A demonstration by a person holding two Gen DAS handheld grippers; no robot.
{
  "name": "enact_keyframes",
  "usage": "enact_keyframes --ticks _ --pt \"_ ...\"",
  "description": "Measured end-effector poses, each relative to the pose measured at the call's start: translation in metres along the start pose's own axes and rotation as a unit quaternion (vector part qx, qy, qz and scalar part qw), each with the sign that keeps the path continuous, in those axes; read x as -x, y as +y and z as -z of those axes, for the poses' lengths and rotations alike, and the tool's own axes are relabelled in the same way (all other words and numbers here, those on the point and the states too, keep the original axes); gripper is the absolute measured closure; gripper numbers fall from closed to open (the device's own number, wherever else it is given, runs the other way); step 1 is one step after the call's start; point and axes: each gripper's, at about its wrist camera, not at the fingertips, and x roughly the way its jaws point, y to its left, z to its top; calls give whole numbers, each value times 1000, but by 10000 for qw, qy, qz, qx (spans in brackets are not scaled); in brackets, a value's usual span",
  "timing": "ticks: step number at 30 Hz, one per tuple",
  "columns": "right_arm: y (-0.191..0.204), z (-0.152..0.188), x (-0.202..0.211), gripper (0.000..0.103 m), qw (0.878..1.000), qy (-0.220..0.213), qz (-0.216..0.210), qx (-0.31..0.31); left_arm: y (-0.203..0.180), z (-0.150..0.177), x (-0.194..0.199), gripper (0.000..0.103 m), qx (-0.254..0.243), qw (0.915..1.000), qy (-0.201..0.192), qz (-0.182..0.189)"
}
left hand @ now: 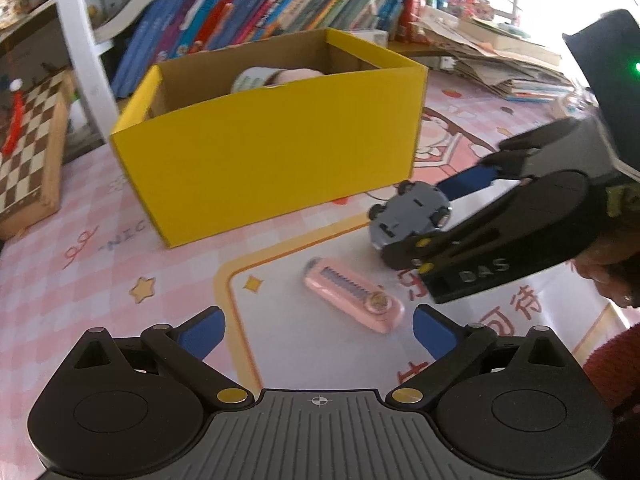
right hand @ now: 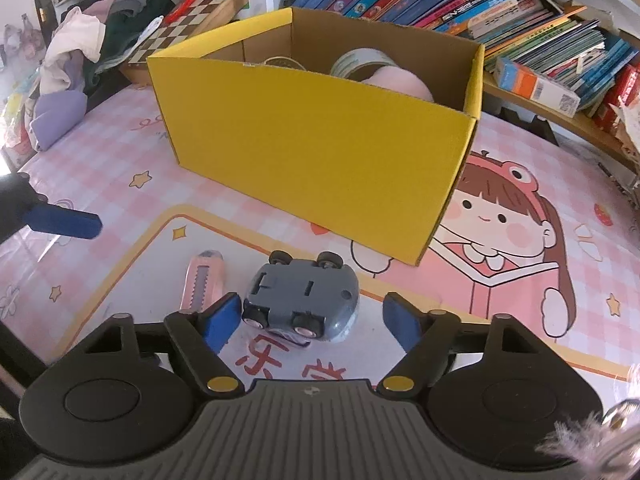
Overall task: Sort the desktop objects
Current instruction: 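Grasp grey toy car with right tool while left tool grasps pink knife, then lift and carry the toy car and pink knife over the yellow box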
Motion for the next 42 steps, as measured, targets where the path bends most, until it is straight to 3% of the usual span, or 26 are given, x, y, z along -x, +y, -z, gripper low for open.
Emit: enact_keyframes --ticks 4,11,17,26,31,34,42 --pt "-1 0 -3 43 9999 59 -107 -14 -6 -1 -8 3 -163 9998 -75 37" --pt "-6 4 4 43 9999 15 52 -93 -13 -4 -23 5 -360 9992 16 143" --pt "-6 7 13 43 9999 -74 89 -57 -9 -6 -33 6 -154 9998 56 139" --pt "-6 12 22 43 9998 -114 136 -18 -4 -5 -40 26 28 9994 245 231" --pt "-4 13 25 43 9998 -145 143 -19 -6 -4 -33 64 -60 9994 207 283" --pt "-1 14 26 43 9998 -163 131 13 -4 -2 -31 75 -19 9994 230 258" --pt "5 15 32 43 9997 -218 128 44 3 7 -22 77 100 9994 273 179"
